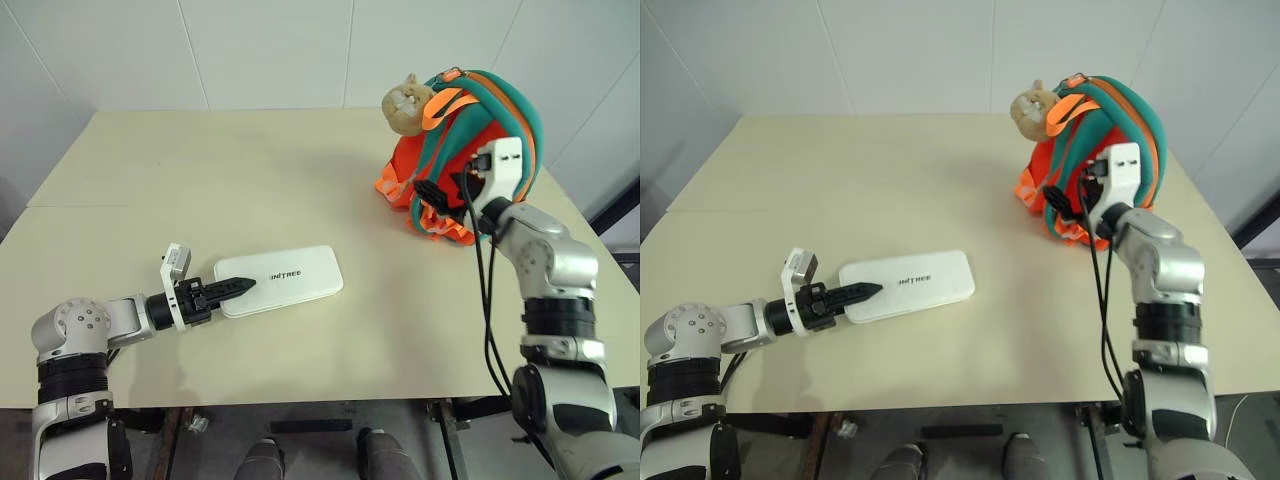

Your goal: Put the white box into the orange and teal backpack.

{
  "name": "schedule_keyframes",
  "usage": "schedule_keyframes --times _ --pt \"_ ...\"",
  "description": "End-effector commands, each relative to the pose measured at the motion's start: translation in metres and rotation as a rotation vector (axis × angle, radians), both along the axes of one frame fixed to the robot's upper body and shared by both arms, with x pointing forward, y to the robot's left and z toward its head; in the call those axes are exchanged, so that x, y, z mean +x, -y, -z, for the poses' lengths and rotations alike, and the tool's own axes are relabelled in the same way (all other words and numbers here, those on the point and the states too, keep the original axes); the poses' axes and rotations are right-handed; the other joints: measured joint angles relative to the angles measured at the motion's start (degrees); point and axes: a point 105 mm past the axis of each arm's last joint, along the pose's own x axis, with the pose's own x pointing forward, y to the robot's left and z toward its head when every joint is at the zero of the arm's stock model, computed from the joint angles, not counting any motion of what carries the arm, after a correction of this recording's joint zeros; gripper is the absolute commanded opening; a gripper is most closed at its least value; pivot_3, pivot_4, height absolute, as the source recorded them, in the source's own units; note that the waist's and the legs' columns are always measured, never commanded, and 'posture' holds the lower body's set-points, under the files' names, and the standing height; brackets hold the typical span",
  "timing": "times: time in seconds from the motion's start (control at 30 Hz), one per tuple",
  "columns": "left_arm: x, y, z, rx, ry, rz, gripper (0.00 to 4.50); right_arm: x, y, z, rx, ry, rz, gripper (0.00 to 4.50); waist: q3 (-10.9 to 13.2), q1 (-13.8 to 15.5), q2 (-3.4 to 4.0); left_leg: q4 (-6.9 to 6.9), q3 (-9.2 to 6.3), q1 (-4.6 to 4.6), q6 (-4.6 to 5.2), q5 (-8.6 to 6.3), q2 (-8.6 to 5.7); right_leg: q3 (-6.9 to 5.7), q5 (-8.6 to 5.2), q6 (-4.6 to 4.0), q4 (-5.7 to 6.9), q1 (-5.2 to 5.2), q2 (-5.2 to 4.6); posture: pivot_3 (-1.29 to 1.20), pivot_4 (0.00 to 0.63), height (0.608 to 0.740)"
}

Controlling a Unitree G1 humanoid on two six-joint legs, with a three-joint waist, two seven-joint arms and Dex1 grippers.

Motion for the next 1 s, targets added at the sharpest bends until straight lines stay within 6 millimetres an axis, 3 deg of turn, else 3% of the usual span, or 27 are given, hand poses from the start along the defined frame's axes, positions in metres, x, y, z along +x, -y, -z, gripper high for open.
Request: schedule_keyframes --times 0.03,0.2,0.3,0.6,0.7,0.8,1.0 --pt "-0.002 -0.001 0.009 0.05 -0.018 -0.027 1.33 0.016 -0.007 -0.016 0.02 0.068 0.021 4.5 0.0 0.0 0.0 -0.01 0.0 -0.01 0.0 0.0 0.0 0.0 0.0 0.0 -0.01 0.0 0.0 0.0 0.15 0.74" --pt "-0.005 -0.001 0.012 0.046 -0.012 -0.044 1.33 0.035 -0.022 -0.009 -0.02 0.086 0.015 4.5 0.0 0.04 0.0 -0.05 0.0 -0.01 0.0 0.0 -0.01 0.0 0.01 0.01 -0.06 0.0 -0.01 0.0 0.15 0.74" --pt "-0.005 -0.002 0.011 0.041 0.003 -0.06 1.33 0.039 -0.028 -0.01 -0.045 0.128 0.0 3.92 0.0 -0.14 0.0 -0.08 0.0 -0.01 -0.01 0.0 -0.01 0.0 0.01 0.02 -0.1 0.01 -0.01 0.0 0.15 0.74" --pt "-0.01 -0.017 0.011 0.041 0.032 -0.146 1.33 0.018 -0.063 -0.028 0.047 0.224 -0.326 0.86 0.01 -1.7 0.0 -0.06 -0.02 0.04 -0.09 0.05 -0.01 0.0 0.02 0.04 0.1 0.01 0.01 0.0 0.15 0.74" --pt "-0.011 -0.023 0.009 0.041 0.035 -0.167 1.33 -0.012 -0.085 -0.04 0.093 0.252 -0.581 0.01 0.01 -2.02 0.02 -0.06 -0.04 0.08 -0.12 0.07 0.02 0.0 0.01 0.04 0.21 0.0 0.04 0.0 0.15 0.74" --pt "-0.011 -0.036 0.006 0.059 0.049 -0.211 1.33 -0.08 -0.108 -0.053 0.145 0.239 -0.975 0.01 0.02 -2.2 0.02 -0.06 -0.09 0.08 -0.14 0.07 0.05 -0.01 -0.03 0.02 0.27 -0.01 0.05 0.0 0.15 0.74" --pt "-0.012 -0.057 0.01 0.106 0.045 -0.283 1.33 -0.152 -0.111 -0.054 0.138 0.14 -1.274 0.01 0.02 -2.8 0.02 -0.06 -0.07 0.15 -0.17 0.03 0.07 0.0 -0.14 -0.06 0.47 -0.11 0.06 0.0 0.15 0.74"
